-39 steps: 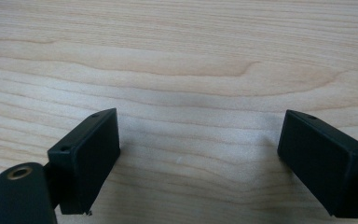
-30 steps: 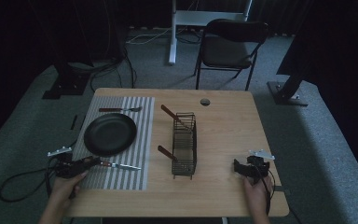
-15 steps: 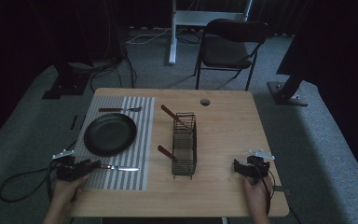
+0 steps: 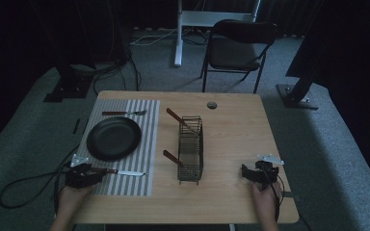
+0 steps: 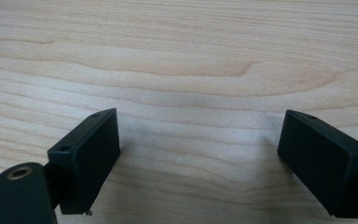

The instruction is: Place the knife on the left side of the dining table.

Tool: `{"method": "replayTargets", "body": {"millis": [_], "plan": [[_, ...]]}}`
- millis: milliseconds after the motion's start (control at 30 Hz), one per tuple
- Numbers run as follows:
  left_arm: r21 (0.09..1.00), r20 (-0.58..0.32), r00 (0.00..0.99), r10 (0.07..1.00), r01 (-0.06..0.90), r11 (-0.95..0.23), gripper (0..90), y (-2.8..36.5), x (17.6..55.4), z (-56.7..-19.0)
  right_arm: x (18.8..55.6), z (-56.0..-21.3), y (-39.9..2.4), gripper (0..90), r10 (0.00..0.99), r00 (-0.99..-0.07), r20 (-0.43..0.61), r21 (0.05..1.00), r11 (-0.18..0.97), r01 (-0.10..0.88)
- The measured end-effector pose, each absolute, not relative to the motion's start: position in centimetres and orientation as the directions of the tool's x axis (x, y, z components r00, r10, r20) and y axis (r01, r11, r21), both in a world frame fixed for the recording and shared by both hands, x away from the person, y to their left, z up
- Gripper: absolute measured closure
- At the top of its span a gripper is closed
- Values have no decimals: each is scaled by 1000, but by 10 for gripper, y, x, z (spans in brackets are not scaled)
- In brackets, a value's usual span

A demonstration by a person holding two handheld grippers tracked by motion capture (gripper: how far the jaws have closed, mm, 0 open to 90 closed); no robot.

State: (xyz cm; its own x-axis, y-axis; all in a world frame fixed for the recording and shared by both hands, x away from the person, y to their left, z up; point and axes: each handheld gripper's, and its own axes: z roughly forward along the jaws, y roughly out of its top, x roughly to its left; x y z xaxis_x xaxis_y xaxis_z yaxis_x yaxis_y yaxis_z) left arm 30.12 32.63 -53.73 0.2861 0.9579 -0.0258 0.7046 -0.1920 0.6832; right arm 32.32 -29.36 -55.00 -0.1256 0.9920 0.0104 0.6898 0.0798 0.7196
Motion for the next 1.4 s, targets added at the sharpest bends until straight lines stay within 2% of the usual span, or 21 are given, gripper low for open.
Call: {"method": "replayTargets", "body": {"millis": [100, 167, 333, 467, 733, 1000, 1400], "plan": [[686, -18, 300, 954, 698, -207, 287, 325, 301, -538, 323, -550, -294, 118, 992, -125, 10, 720, 79, 690], [708, -74, 297, 952, 688, -160, 287, 328, 300, -538, 323, -550, -294, 118, 992, -125, 10, 720, 80, 690], [708, -77, 306, 949, 687, -164, 287, 329, 296, -535, 323, -550, -294, 118, 992, -125, 10, 720, 80, 690], [718, -122, 328, 937, 681, -145, 287, 323, 287, -532, 323, -550, -294, 119, 992, -126, 10, 719, 80, 690], [734, -146, 459, 876, 645, -216, 287, 282, 271, -530, 323, -550, -294, 119, 992, -125, 11, 720, 80, 690], [704, -128, 476, 870, 661, -258, 287, 261, 278, -536, 323, -550, -294, 118, 992, -125, 11, 720, 79, 690], [703, -138, 477, 868, 664, -253, 287, 252, 283, -539, 323, -550, -294, 119, 992, -125, 10, 720, 80, 690]]}}
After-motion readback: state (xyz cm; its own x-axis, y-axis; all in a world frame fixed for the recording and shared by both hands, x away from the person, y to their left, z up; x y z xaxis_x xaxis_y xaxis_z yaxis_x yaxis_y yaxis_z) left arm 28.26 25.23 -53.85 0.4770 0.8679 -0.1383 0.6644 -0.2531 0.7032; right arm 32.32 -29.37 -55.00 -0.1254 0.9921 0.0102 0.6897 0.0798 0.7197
